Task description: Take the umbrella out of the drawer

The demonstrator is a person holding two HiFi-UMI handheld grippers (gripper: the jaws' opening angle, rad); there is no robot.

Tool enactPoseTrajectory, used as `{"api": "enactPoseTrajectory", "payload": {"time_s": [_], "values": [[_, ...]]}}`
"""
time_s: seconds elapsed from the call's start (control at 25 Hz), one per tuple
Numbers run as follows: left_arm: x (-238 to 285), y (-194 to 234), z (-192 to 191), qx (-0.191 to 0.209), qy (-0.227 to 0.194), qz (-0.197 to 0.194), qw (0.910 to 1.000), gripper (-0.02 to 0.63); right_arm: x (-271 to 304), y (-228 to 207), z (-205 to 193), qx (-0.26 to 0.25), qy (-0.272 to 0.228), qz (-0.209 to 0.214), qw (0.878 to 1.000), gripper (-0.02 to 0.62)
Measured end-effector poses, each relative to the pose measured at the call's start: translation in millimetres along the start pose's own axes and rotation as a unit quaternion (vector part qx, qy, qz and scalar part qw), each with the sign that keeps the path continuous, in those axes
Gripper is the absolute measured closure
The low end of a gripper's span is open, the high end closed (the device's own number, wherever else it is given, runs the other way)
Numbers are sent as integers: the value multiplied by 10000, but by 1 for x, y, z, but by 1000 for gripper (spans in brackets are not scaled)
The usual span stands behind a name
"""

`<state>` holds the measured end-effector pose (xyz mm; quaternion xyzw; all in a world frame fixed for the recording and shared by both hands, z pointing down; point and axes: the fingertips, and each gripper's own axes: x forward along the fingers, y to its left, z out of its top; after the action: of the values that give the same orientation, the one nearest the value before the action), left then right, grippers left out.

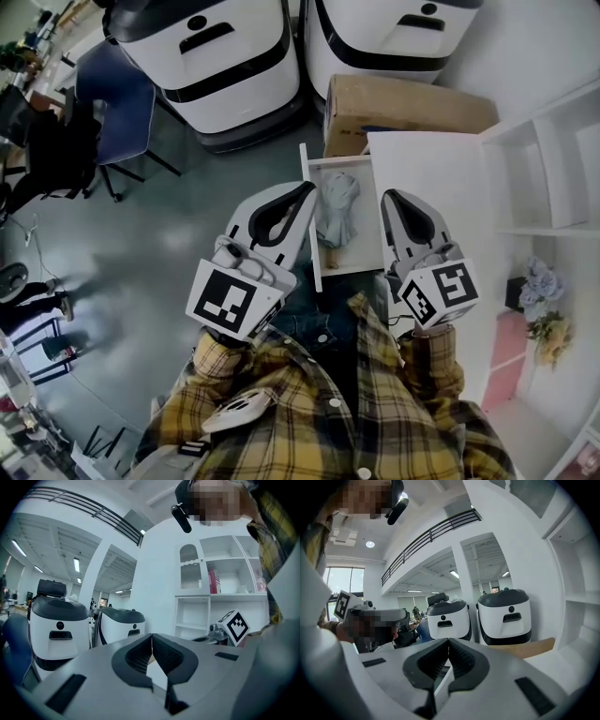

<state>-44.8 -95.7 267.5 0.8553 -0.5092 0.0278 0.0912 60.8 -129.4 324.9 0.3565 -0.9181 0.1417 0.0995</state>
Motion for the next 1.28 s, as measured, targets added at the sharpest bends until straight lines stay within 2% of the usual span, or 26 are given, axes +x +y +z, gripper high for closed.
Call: {"api": "enactPoseTrajectory", "payload": {"time_s": [0.2,0.48,0.88,1.08,1.28], "values": [[11,2,-1,6,68,-90,9999,584,5,-4,-5,77,86,-3,9999,578],[26,2,-4,-4,129,-395,9991,584,4,-8,-15,200,115,-265,9994,578],[30,10,-20,-125,184,-511,9984,584,12,-9,-27,219,206,-404,9987,577],[32,21,-28,-195,249,-507,9982,584,23,-15,-46,258,403,-544,9974,577],[32,28,-46,-317,410,-495,9974,584,36,-25,-83,387,763,-707,9938,577]]}}
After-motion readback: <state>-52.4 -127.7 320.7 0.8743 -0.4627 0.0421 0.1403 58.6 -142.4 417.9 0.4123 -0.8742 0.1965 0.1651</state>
